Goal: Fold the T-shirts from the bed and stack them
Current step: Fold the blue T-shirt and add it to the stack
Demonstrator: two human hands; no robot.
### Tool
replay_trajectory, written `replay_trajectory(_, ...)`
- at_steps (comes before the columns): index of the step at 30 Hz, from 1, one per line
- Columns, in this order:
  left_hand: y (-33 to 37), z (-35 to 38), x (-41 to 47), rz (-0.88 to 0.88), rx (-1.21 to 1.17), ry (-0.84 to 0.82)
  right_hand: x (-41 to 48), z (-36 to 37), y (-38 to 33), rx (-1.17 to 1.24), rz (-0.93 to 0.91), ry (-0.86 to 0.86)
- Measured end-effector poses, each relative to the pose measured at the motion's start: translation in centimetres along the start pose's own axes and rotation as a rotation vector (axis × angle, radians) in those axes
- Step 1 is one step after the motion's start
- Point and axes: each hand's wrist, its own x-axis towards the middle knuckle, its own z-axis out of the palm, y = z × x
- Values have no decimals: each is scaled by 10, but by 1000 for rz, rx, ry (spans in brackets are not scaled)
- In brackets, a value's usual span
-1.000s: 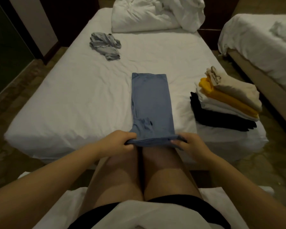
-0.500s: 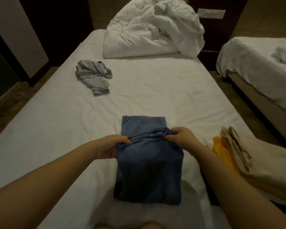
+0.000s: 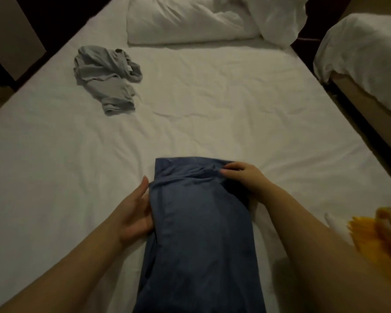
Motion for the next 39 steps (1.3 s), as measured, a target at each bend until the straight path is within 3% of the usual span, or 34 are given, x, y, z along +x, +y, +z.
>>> replay_trajectory(7, -24, 30, -12, 189, 261, 209, -38, 11, 16, 174, 11, 209)
replay_trajectory(11, -17, 34, -8, 163, 35, 122, -41, 7, 3, 279, -133, 328)
replay_trajectory(13, -19, 25, -4, 143, -49, 82, -36, 7, 2, 334, -109, 312)
replay_trajectory(18, -26, 9, 11, 107, -113, 36, -24, 13, 21, 10, 12, 253)
replay_trajectory(25, -39, 13, -2, 171, 8, 146, -43, 15, 24, 229, 70, 213)
replay_trajectory(28, -56, 9, -25, 208, 181, 179, -86, 16, 40, 260, 97, 215)
replay_trajectory(32, -88, -9, -63, 266, 667, 414, -167, 28, 81, 221, 130, 235)
replay_trajectory(36, -114, -24, -99, 301, 1145, 502, -225, 44, 113, -43, 119, 245)
replay_trajectory(39, -129, -27, -118, 414, 1207, 615, -243, 49, 112, -107, 80, 336)
